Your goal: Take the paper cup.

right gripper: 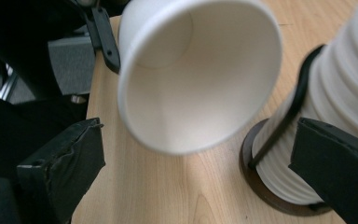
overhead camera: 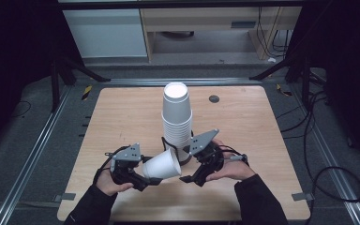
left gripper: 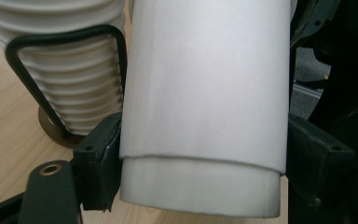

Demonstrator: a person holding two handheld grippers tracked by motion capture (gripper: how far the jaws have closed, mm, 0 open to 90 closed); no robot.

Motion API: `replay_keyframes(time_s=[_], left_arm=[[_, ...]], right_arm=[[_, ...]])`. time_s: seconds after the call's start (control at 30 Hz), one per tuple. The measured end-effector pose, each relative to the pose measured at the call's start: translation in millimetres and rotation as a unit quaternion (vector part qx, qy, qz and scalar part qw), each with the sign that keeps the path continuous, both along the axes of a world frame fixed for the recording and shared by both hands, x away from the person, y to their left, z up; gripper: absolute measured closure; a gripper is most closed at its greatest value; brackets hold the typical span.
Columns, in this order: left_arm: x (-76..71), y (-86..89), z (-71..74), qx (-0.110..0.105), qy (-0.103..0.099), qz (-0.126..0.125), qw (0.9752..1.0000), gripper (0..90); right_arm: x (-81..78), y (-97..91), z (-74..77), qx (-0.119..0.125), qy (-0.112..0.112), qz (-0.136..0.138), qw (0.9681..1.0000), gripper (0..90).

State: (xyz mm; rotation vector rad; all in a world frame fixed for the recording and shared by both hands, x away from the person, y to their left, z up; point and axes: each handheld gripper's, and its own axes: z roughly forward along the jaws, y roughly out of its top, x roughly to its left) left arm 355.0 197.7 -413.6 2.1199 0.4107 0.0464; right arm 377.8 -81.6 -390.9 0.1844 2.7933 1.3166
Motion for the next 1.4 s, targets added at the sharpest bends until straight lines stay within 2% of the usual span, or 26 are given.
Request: replay_keyframes(time_s=[0.07,0.17,0.2,0.23,0.3,0.33,0.4,0.47,0.63,1.0,1.2,1.4], left_arm=[[0.0,0.9,0.7,-0.005,-0.001,0.000,1.0000,21.5],[-0.8,1.1,1.8,-0.017,-0.009,0.003,0.9998,21.4],[-0.8,1.1,1.8,-0.017,-0.009,0.003,0.9998,21.4],[-1.2,-0.4,1.4,-0.021,-0.010,0.001,0.9997,21.4],[-2.1,-3.2,0.8,-0.023,-0.013,-0.001,0.9997,21.4],[-2.1,-3.2,0.8,-0.023,-0.013,-0.001,0.9997,21.4],[-2.7,-7.5,0.1,-0.026,-0.014,-0.002,0.9996,21.4],[-2.8,-9.0,-0.5,-0.028,-0.012,-0.004,0.9995,21.4],[-4.0,-16.8,-3.4,-0.029,-0.012,-0.012,0.9994,21.4],[-6.6,-25.3,-7.2,-0.028,-0.005,-0.033,0.9991,21.4],[-8.3,-29.3,-8.4,-0.021,-0.004,-0.042,0.9989,21.4],[-8.5,-31.2,-9.6,-0.016,-0.004,-0.044,0.9989,21.5]], right_arm=[[0.0,-3.4,-1.2,0.005,0.002,-0.005,1.0000,3.0],[-1.9,-15.2,-8.0,0.033,0.009,-0.022,0.9992,3.2],[-1.9,-15.2,-8.0,0.033,0.009,-0.022,0.9992,3.2],[-3.2,-19.4,-11.8,0.048,0.015,-0.029,0.9983,3.3],[-4.6,-22.2,-15.6,0.063,0.020,-0.036,0.9972,3.4],[-4.6,-22.2,-15.6,0.063,0.020,-0.036,0.9972,3.4],[-6.4,-24.9,-20.3,0.078,0.031,-0.041,0.9956,3.7],[-6.8,-25.1,-20.8,0.078,0.030,-0.045,0.9955,3.7],[-9.3,-25.3,-22.7,0.103,0.044,-0.045,0.9927,3.7],[-8.4,-17.8,-30.0,0.108,0.061,-0.040,0.9915,3.3],[-8.0,-10.6,-34.0,0.109,0.073,-0.021,0.9911,3.9],[-8.4,-6.1,-35.6,0.110,0.074,-0.013,0.9911,4.9]])
